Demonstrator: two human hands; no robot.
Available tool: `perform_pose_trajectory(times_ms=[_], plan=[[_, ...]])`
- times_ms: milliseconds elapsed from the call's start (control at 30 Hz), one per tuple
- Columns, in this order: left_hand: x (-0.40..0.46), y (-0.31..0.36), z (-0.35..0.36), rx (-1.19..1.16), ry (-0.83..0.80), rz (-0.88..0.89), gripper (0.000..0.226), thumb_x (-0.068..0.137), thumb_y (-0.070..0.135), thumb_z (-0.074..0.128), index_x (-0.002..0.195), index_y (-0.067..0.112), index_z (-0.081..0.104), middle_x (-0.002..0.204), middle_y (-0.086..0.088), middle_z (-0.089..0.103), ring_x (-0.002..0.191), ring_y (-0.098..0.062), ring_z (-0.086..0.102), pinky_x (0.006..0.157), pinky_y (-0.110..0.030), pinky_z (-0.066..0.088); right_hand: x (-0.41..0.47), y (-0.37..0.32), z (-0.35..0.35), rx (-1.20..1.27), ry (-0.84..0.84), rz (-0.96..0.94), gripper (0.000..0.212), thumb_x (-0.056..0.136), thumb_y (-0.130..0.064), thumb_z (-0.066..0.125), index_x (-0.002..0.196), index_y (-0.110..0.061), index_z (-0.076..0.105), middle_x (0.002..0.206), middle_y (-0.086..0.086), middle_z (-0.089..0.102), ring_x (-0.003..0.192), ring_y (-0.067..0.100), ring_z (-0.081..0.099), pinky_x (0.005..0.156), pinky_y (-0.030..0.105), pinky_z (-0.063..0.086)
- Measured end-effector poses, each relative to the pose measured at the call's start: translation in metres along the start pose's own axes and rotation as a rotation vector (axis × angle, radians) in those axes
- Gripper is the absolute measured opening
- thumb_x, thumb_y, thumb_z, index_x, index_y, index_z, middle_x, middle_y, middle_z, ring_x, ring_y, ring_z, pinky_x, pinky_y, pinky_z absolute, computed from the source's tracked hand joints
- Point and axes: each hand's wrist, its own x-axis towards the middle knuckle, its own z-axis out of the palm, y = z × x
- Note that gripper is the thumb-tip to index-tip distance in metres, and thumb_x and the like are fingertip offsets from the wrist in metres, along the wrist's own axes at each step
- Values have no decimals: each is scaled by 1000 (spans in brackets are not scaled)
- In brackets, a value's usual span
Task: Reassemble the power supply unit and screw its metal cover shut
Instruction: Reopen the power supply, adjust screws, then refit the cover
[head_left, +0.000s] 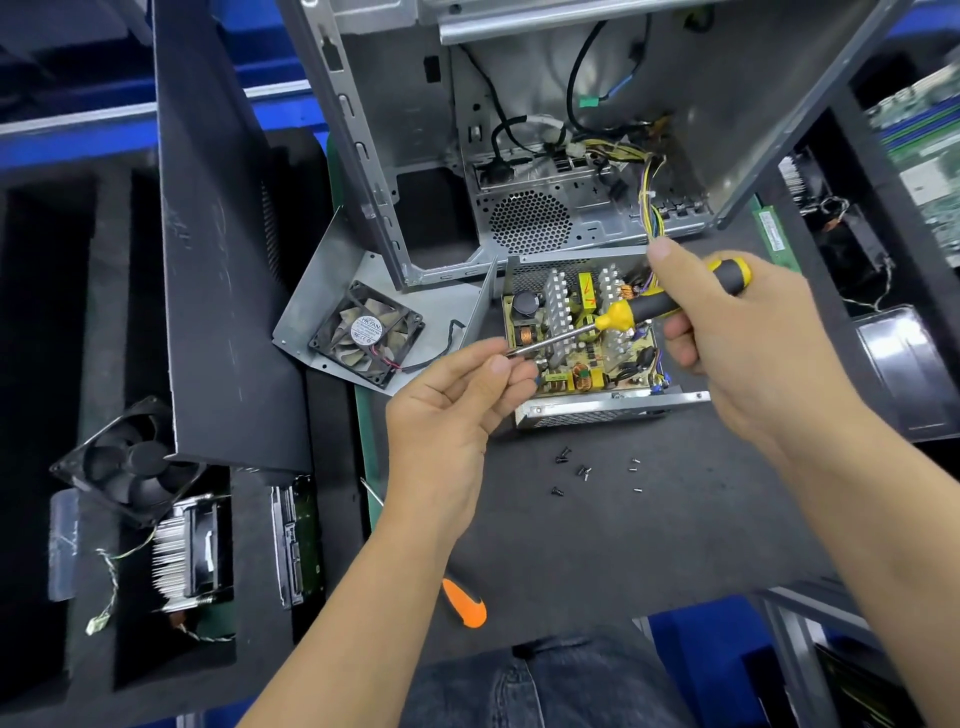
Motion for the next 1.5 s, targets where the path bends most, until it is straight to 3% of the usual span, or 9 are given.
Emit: perform_pose_trajectory(times_ms=[133,300,567,800,933,1167,1267,1367,1500], plan=[[2,2,1,20,0,10,16,74,12,72,84,19,82,82,-12,76,83,-23,75,74,-24,59,-2,1,3,11,35,-7,49,81,-53,72,57,-23,43,49,-5,61,40,13,41,40,18,37],[3,0,3,-5,12,24,20,74,11,73,91,17,80,91,-16,76,88,-27,75,77,-26,59,-3,-1,4,9,48,18,49,78,-61,69,67,-19,47,61,1,69,41,14,45,42,19,40],[7,1,5,-7,28,34,18,74,9,73,86,18,81,88,-13,76,87,-25,75,75,-25,59,0,6,1,274,-114,17,28,77,-21,79,83,-19,52,78,12,68,61,24,62,60,29,54],[8,0,7,-11,20,49,18,75,9,71,88,18,80,88,-13,76,88,-26,75,76,-24,59,-1,12,6,298,-158,-21,36,71,-39,87,90,-15,67,79,2,73,72,16,68,69,26,55],[8,-1,7,-29,34,43,20,74,9,72,92,16,78,90,-15,76,89,-26,75,75,-25,59,-1,14,10,275,-156,-27,25,81,-32,76,94,-14,64,79,3,74,71,20,71,67,25,55],[8,-5,6,-9,-10,1,49,66,17,82,113,10,68,101,-15,76,97,-27,74,81,-27,58,4,15,12,247,-118,-39,23,84,-32,75,93,-14,64,80,3,74,72,21,72,60,23,53],[4,-10,2,90,22,12,43,64,32,86,103,20,76,99,-12,76,89,-25,74,79,-27,58,9,14,11,254,-79,-58,20,83,-34,76,88,-19,65,80,3,73,72,23,72,61,24,53],[-2,-19,-2,402,25,122,22,77,43,78,96,34,76,88,2,75,80,-12,70,75,-20,53,16,11,11,241,-45,-93,21,83,-36,75,87,-20,63,76,-1,72,72,23,72,61,24,54],[0,-29,-4,690,-19,189,2,85,34,74,83,35,73,83,8,65,72,-8,57,70,-16,46,25,6,14,160,-16,-165,21,87,-33,73,91,-15,62,77,2,72,72,23,73,62,26,54]])
